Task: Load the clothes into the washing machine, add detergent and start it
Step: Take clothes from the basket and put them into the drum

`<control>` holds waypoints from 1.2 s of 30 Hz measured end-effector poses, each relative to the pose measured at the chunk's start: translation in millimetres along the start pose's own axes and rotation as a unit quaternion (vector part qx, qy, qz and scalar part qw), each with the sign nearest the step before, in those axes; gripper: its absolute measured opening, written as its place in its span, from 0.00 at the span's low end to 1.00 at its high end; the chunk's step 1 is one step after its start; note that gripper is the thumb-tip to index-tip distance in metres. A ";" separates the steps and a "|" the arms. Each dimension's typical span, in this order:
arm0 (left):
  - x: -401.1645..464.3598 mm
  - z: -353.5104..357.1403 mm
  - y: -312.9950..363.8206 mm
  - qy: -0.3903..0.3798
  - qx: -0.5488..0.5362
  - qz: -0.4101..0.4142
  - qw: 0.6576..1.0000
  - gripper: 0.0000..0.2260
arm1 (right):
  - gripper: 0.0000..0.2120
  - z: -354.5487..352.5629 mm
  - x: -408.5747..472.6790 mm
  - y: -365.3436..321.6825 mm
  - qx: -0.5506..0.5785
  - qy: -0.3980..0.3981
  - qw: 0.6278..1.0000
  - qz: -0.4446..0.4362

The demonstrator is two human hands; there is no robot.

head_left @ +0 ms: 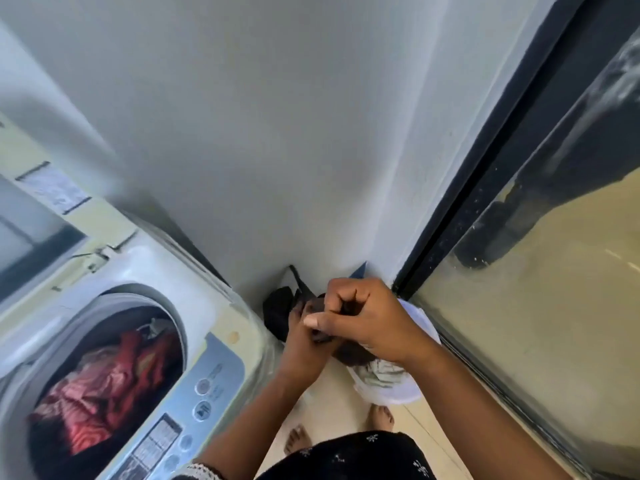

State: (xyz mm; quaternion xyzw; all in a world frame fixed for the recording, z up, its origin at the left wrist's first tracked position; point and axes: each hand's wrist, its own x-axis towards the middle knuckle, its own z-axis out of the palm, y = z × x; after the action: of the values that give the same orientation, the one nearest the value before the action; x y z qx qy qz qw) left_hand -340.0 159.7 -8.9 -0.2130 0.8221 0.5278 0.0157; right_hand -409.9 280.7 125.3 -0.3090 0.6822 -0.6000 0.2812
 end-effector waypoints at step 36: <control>-42.6 -113.6 42.1 0.081 -0.221 0.026 0.972 0.14 | 0.35 78.7 30.7 -44.9 -0.060 -0.016 0.998 -0.028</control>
State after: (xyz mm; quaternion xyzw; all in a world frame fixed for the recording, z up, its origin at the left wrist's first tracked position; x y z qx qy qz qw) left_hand -294.1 89.4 88.3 -0.2321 0.6889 0.6776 -0.1118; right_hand -366.7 202.6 159.8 -0.3541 0.7036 -0.5603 0.2562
